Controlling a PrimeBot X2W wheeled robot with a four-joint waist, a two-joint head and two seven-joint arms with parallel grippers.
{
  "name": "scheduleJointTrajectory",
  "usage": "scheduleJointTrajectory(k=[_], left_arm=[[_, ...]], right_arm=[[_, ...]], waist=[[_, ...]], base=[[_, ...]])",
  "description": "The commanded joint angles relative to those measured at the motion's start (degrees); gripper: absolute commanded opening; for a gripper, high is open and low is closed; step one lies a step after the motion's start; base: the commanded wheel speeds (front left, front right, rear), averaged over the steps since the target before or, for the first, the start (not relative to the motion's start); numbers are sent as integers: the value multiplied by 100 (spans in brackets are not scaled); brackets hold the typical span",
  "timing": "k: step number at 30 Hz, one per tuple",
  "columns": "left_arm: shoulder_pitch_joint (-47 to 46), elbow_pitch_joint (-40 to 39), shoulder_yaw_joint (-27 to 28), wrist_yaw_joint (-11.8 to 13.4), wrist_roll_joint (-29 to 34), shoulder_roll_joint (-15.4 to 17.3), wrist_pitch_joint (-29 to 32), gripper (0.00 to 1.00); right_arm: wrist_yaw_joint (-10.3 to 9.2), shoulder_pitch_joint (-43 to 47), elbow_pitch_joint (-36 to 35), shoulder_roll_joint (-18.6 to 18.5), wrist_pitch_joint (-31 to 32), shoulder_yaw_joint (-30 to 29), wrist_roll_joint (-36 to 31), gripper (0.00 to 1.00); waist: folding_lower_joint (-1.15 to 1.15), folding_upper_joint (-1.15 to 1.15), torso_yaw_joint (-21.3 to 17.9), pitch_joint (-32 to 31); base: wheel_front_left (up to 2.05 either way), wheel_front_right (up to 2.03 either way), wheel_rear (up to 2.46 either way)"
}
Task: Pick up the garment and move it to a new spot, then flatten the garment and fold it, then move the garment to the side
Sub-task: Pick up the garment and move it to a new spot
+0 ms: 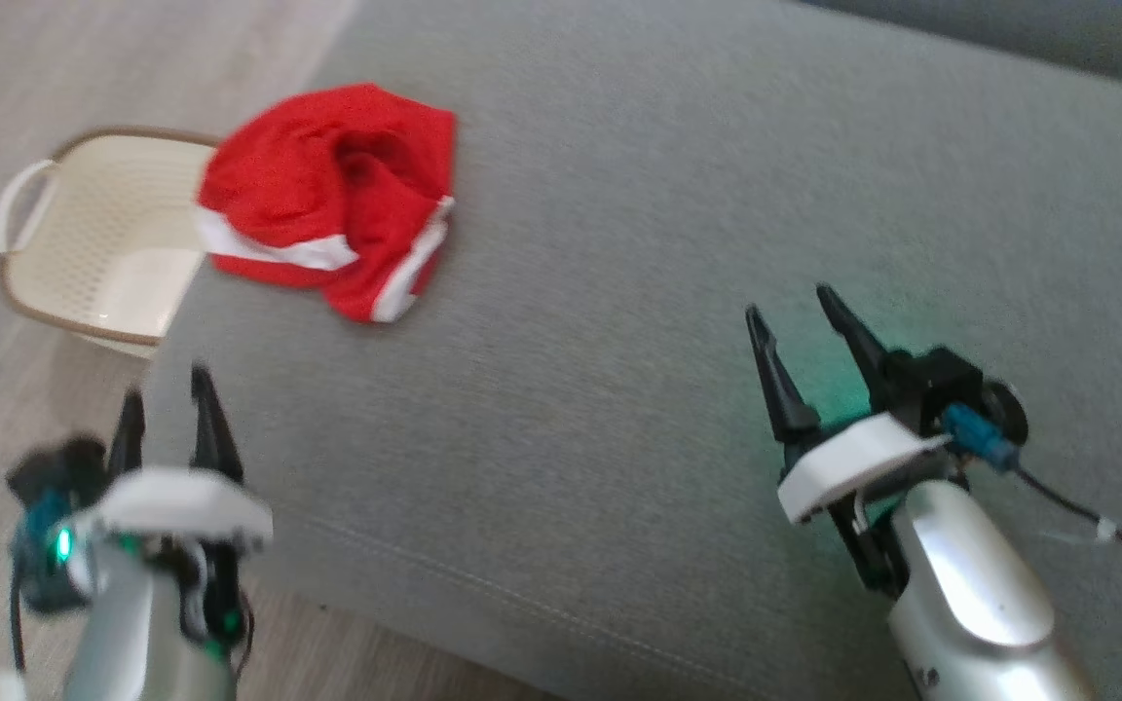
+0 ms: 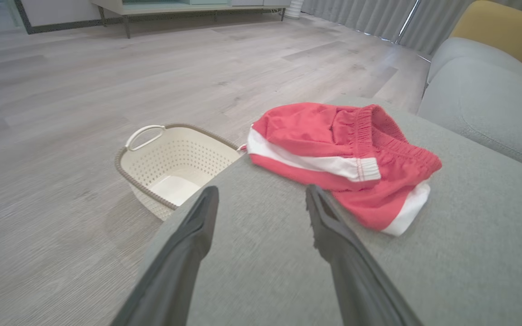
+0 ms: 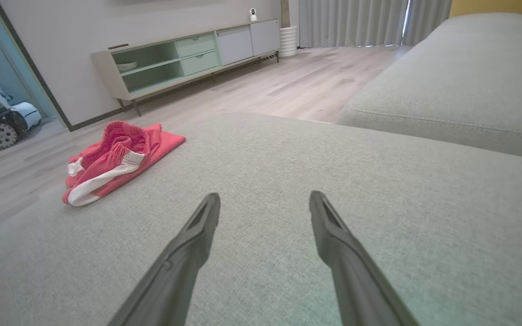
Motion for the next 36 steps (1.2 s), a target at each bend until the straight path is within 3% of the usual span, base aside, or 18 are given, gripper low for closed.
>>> scheduleJointTrajectory(k=[1,14,21,22,23,24,28,36], left_arm=[[-432,72,240,-100,-32,137,-35,100],[-2104,1766,549,-514,3,632,-35,100],[-2415,2551,699,-315,97,875,-35,100],[-2428,2582,701,-267,133,884,-35,81],[-2435,2598,708,-226,162,886,-35,30],[-2429,2608,714,-175,195,887,-35,0],[-2405,2461,737,-125,310,941,-35,0],[-2531,1516,586,-392,635,1078,-35,0]], right_arm=[[36,-203,-289,31,57,128,-118,100],[36,-349,-1249,31,450,319,-379,100],[36,-348,-1447,31,468,359,-323,100],[36,-342,-1451,31,467,351,-321,100],[36,-334,-1448,31,463,337,-317,100],[36,-322,-1440,31,458,329,-311,100],[36,-274,-1365,31,393,291,-251,100],[36,-171,-1068,31,124,281,81,100]], waist=[[0,0,-405,427],[0,0,-1176,1146],[0,0,-1438,1172],[0,0,-1449,1160],[0,0,-1455,1142],[0,0,-1459,1115],[0,0,-1486,954],[0,0,-1734,485]], base=[[0,0,0],[0,0,0],[0,0,0],[0,0,0],[0,0,0],[0,0,0],[0,0,0],[0,0,0]])
